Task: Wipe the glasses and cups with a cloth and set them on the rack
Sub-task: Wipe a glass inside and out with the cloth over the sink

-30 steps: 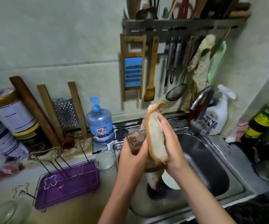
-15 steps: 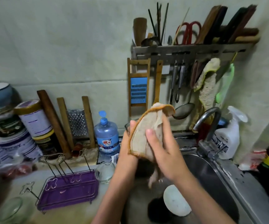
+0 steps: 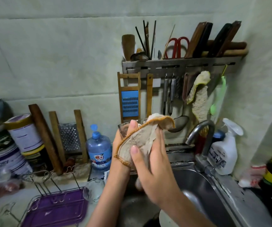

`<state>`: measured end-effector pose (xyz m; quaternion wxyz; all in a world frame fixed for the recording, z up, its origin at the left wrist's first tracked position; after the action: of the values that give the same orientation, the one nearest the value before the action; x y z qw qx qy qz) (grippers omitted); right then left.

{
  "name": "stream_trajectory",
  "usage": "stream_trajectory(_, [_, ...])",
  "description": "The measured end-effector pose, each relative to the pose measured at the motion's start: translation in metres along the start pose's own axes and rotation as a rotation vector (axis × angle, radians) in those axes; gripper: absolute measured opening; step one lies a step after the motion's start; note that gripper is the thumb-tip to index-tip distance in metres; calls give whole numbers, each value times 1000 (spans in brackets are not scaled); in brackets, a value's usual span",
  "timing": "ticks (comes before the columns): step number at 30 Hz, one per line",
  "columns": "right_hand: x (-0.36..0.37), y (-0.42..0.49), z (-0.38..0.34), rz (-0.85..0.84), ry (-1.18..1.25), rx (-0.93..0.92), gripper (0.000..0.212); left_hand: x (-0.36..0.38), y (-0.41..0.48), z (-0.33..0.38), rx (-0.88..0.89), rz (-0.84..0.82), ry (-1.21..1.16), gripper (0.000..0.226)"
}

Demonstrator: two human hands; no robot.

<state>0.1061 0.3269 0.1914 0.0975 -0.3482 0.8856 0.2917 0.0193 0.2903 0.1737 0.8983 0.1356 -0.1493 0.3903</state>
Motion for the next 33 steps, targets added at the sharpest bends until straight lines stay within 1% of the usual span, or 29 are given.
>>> stream_trajectory(1, [-4, 10, 1, -12, 127, -8, 83, 2, -2, 5, 30, 22, 26, 29])
stream_trajectory(2, [-8, 19, -1, -20, 227, -28, 83, 7, -1, 14, 71, 26, 45, 23])
stream_trajectory(3, [-11, 28, -2, -17, 278, -45, 77, 11, 3, 20, 91, 16, 35, 15])
stream_trajectory(4, [-14, 35, -3, -10, 312, -54, 68, 15, 10, 26, 98, 25, -7, 14])
stream_trajectory(5, [-17, 42, -4, -6, 353, -48, 58, 18, 12, 30, 116, 24, 10, 20])
stream_trajectory(6, [-19, 48, -4, -17, 419, -20, 52, 18, 14, 30, 151, 9, 50, 38])
stream_trajectory(7, [-20, 52, -4, -31, 504, 38, 51, 19, 12, 30, 157, 3, 59, 58])
stream_trajectory(8, [-20, 54, -5, -42, 590, 99, 52, 17, 10, 26, 155, -16, 44, 72])
stream_trajectory(9, [-20, 52, -5, -34, 627, 131, 53, 17, 10, 26, 154, -28, 49, 79])
stream_trajectory(10, [-18, 48, -5, -7, 584, 125, 52, 15, 11, 25, 152, -27, 54, 82])
stream_trajectory(12, [-10, 28, -7, 70, 354, 73, 52, 15, 14, 28, 128, -12, 22, 84])
stream_trajectory(14, [5, 7, -3, 92, 100, 8, 62, 10, 19, 24, 131, -37, -20, 76])
stream_trajectory(15, [11, 1, 0, 88, 55, -12, 70, 8, 19, 24, 148, -35, 26, 70])
stream_trajectory(16, [11, -1, -2, 67, 80, -26, 75, 8, 17, 26, 189, -37, 58, 72])
stream_trajectory(17, [8, 3, -2, 55, 171, -34, 76, 8, 17, 26, 167, -48, 60, 82])
stream_trajectory(18, [4, 10, -4, 52, 291, -46, 72, 9, 16, 26, 123, -58, 39, 96])
stream_trajectory(19, [-3, 19, -5, 73, 391, -74, 63, 10, 15, 25, 122, -73, 26, 100])
stream_trajectory(20, [-9, 28, -7, 102, 458, -92, 52, 11, 11, 28, 131, -78, 40, 96])
stream_trajectory(21, [-15, 40, -4, 115, 519, -73, 44, 14, 10, 30, 151, -70, 68, 90])
stream_trajectory(22, [-20, 50, -2, 106, 593, -18, 43, 15, 6, 28, 154, -80, 68, 86])
stream_trajectory(24, [-22, 58, 1, 62, 663, 93, 55, 16, 3, 24, 115, -112, 46, 83])
stream_trajectory(25, [-21, 56, 1, 61, 620, 114, 59, 16, 5, 24, 98, -110, 21, 83])
stream_trajectory(28, [-6, 25, -2, 70, 330, 35, 71, 8, 3, 22, 92, -92, 11, 90])
stream_trajectory(29, [0, 13, -5, 67, 231, -4, 71, 4, 3, 18, 134, -68, 63, 84])
stream_trajectory(30, [6, 3, -5, 78, 147, -45, 70, 1, 0, 15, 183, -58, 100, 70])
stream_trajectory(31, [10, -4, -5, 97, 101, -80, 70, 0, -5, 14, 184, -66, 115, 57])
stream_trajectory(32, [9, -5, -6, 106, 113, -96, 71, -1, -7, 16, 150, -87, 82, 50])
stream_trajectory(33, [6, -3, -7, 104, 179, -97, 71, 0, -5, 17, 117, -119, 35, 48])
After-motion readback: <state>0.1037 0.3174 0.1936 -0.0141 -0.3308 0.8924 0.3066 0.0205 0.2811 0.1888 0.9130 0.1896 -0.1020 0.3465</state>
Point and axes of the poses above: each hand's wrist, its own y-axis towards the middle knuckle, its own x-axis out of the palm, z = x × y, the point moved 3 cm from there along y, towards the middle knuckle, and after that the axes turned 2 degrees about -y, right-handed, at the moved point
